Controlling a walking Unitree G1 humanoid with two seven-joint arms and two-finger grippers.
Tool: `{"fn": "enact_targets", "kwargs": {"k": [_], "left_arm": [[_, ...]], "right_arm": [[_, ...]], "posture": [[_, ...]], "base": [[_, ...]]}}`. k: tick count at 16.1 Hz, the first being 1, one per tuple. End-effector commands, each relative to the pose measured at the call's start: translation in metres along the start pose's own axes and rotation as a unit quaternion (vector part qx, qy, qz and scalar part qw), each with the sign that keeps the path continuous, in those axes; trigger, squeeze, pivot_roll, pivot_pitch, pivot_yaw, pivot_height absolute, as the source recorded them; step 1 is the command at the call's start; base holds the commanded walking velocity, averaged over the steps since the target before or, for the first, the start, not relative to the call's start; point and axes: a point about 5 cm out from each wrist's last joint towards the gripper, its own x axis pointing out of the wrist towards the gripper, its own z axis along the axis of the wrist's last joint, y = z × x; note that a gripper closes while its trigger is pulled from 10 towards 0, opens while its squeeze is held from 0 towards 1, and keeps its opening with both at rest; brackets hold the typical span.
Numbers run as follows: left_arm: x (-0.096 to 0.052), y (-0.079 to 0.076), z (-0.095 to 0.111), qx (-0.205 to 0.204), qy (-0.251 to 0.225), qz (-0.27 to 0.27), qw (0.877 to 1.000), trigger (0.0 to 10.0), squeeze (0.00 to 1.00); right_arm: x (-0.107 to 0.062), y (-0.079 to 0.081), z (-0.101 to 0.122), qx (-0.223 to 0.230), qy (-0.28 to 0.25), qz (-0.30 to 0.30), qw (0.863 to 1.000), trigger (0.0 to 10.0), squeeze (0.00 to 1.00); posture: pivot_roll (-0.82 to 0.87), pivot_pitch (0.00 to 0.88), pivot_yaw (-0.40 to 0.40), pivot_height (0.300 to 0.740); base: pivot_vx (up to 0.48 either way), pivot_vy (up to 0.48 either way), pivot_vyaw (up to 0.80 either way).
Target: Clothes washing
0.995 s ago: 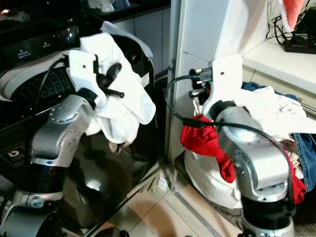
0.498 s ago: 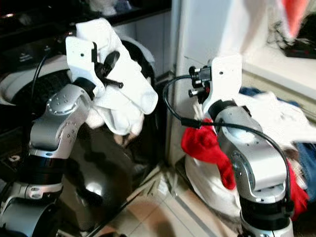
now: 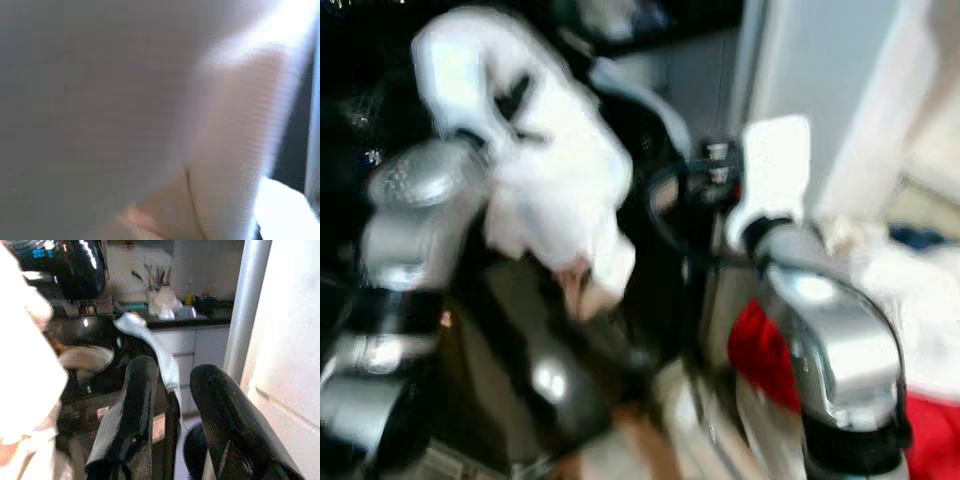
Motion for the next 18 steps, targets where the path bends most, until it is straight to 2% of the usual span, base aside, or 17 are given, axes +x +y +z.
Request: {"fn": "enact_targets", "kwargs": {"k": [1,2,4,5,6,7,8,9,10,11,12,14,16,17,18], "left_arm": [[0.009,0.015,0.019,0.022,-0.032,0.015,0.999,10.0,0.0],[0.013,0.014,0.021,0.027,-0.034,0.011,0.999,10.0,0.0],[0.032,0.024,0.05,0.076,-0.085,0.042,0.993,10.0,0.0],[0.039,0.034,0.064,0.104,-0.104,0.08,0.986,10.0,0.0],[0.044,0.053,0.073,0.145,-0.105,0.145,0.973,10.0,0.0],[0.045,0.062,0.064,0.166,-0.073,0.172,0.968,10.0,0.0],[0.043,0.069,0.041,0.186,-0.017,0.191,0.964,10.0,0.0],[0.041,0.071,0.02,0.177,0.033,0.192,0.965,10.0,0.0],[0.036,0.069,-0.008,0.15,0.094,0.178,0.968,10.0,0.0],[0.031,0.063,-0.031,0.164,0.14,0.156,0.964,10.0,0.0],[0.026,0.057,-0.051,0.141,0.181,0.136,0.964,10.0,0.0],[0.021,0.045,-0.071,0.137,0.224,0.088,0.961,10.0,0.0],[0.022,0.043,-0.071,0.102,0.242,0.068,0.963,10.0,0.0],[0.025,0.041,-0.066,0.102,0.237,0.049,0.965,10.0,0.9],[0.027,0.037,-0.064,0.106,0.238,0.019,0.965,10.0,1.0]], "right_arm": [[0.001,0.007,0.01,0.008,-0.027,0.015,0.999,10.0,0.0],[0.001,0.007,0.01,0.01,-0.028,0.014,0.999,10.0,0.0],[0.002,0.007,0.014,0.016,-0.039,0.012,0.999,10.0,0.0],[0.0,0.006,0.016,0.023,-0.047,0.008,0.999,10.0,0.0],[-0.001,0.005,0.018,0.033,-0.058,0.001,0.998,10.0,0.0],[-0.001,0.006,0.019,0.037,-0.061,0.001,0.997,10.0,0.0],[-0.001,0.01,0.019,0.038,-0.058,0.013,0.998,10.0,0.0],[-0.002,0.015,0.016,0.034,-0.047,0.033,0.998,10.0,0.0],[-0.004,0.022,0.007,0.011,-0.011,0.062,0.998,10.0,0.0],[-0.006,0.029,-0.001,-0.003,0.016,0.089,0.996,10.0,0.0],[-0.009,0.033,-0.007,-0.008,0.035,0.104,0.994,10.0,0.0],[-0.012,0.037,-0.01,-0.006,0.043,0.118,0.992,10.0,0.0],[-0.012,0.037,-0.008,-0.001,0.045,0.118,0.992,10.0,0.0],[-0.011,0.037,-0.007,0.007,0.045,0.116,0.992,10.0,0.0],[-0.01,0.037,-0.006,0.014,0.044,0.115,0.992,10.0,0.0]], "posture": [[-0.04,0.0,0.069,0.74],[-0.04,0.0,0.069,0.74],[-0.04,0.0,0.065,0.74],[-0.04,0.0,0.065,0.74],[-0.05,0.0,0.072,0.74],[-0.06,0.0,0.08,0.74],[-0.06,0.0,0.08,0.74],[-0.06,0.0,0.08,0.74],[-0.06,0.0,0.084,0.74],[-0.07,0.0,0.09,0.74],[-0.07,0.0,0.09,0.74],[-0.08,0.0,0.097,0.74],[-0.08,0.0,0.097,0.74],[-0.08,0.0,0.097,0.74],[-0.07,0.0,0.097,0.74]], "base": [[0.0,0.0,0.0],[0.0,0.0,0.0],[0.0,0.0,0.0],[0.0,0.0,0.0],[0.0,0.0,0.0],[0.0,0.0,0.0],[0.0,0.0,0.0],[0.0,0.0,0.0],[0.0,0.0,0.0],[0.0,0.0,0.0],[0.0,0.0,0.0],[0.0,0.0,0.0],[0.0,0.0,0.0],[0.0,0.0,0.0],[0.0,0.0,0.0]]}}
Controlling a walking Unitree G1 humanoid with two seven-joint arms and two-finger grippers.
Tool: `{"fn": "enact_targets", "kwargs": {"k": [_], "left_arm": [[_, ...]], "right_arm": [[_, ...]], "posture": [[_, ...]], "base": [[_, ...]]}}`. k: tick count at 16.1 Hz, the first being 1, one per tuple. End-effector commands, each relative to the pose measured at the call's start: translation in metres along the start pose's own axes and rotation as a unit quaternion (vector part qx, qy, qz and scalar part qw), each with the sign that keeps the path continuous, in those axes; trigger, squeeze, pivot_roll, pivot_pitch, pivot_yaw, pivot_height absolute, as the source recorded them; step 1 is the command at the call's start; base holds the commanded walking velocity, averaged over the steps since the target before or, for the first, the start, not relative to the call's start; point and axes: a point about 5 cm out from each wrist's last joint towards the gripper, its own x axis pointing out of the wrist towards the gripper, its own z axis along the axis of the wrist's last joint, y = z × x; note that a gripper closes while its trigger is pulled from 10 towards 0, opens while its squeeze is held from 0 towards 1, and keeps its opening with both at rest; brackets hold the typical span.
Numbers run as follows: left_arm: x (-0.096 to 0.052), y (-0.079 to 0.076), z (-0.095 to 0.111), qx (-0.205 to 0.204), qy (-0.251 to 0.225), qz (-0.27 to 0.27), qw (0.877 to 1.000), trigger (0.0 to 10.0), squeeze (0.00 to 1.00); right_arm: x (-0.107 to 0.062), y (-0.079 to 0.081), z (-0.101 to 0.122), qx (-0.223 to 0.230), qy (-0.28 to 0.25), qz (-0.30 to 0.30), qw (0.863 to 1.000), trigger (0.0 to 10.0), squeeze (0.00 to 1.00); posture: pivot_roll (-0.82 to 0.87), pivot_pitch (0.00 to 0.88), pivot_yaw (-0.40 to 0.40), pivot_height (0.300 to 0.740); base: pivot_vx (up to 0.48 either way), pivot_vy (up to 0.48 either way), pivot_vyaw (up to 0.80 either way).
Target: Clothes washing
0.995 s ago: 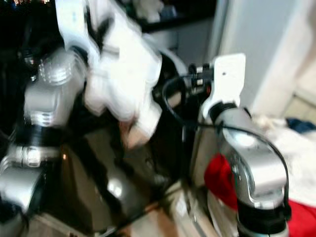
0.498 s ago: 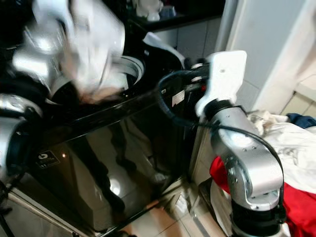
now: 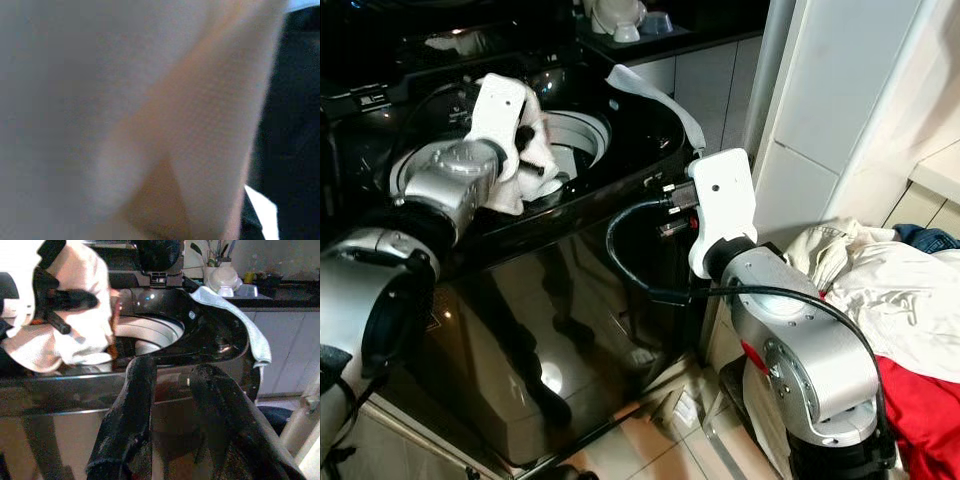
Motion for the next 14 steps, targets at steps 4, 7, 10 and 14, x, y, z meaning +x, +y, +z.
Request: {"fn": "enact_targets", "kwargs": {"k": [4,7,10,14], "left_arm": [[-0.001,0.004,0.004,0.018,0.029,-0.029,0.999,10.0,1.0],[-0.003,0.01,0.008,0.034,0.032,-0.037,0.998,10.0,1.0],[-0.003,0.011,0.01,0.033,0.03,-0.048,0.998,10.0,1.0],[-0.005,0.02,0.019,0.225,0.015,-0.009,0.974,10.0,1.0]], "right_arm": [[0.002,0.002,0.008,0.008,-0.009,0.007,1.0,10.0,0.0],[0.004,0.002,0.009,0.014,-0.007,0.003,1.0,10.0,0.0],[0.005,-0.004,0.008,0.02,-0.001,-0.018,1.0,10.0,0.0],[0.006,-0.012,0.007,0.018,0.008,-0.043,0.999,10.0,0.0]], "posture": [[-0.06,0.0,0.091,0.74],[-0.05,0.0,0.089,0.74],[-0.05,0.0,0.087,0.74],[-0.05,0.0,0.09,0.74]], "base": [[0.0,0.0,0.0],[0.0,0.0,0.0],[0.0,0.0,0.0],[0.0,0.0,0.0]]}}
